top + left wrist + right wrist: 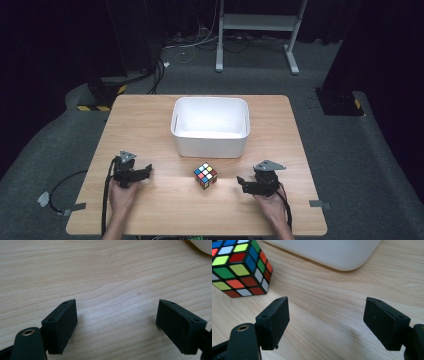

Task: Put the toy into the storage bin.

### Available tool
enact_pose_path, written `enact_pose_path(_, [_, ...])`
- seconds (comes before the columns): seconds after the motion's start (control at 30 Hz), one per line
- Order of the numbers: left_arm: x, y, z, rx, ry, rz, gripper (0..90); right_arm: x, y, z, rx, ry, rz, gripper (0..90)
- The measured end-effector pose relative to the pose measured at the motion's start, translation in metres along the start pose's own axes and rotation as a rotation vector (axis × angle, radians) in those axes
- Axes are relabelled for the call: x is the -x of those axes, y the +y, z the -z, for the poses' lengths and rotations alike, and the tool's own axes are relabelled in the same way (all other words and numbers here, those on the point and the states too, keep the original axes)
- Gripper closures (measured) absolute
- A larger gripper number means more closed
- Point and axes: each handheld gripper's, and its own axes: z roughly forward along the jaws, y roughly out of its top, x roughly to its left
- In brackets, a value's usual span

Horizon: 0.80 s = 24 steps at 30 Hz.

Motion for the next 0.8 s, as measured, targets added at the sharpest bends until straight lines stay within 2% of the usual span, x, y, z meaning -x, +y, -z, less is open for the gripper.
enact_pose_path(0.17, [0.000,0.000,0.000,0.000,0.000,0.000,17.4,-0.007,0.004,-0.001,0.019,0.029,0.006,20.6])
enact_pose_path(0.47, [0.000,0.000,0.000,0.000,0.000,0.000,17.4,-0.012,0.006,-0.003,0.021,0.065,0.008,20.5])
enact_pose_path(0.8, [0.000,0.000,0.000,0.000,0.000,0.000,17.4,-0.029,0.024,-0.001,0.056,0.126,0.047,17.6])
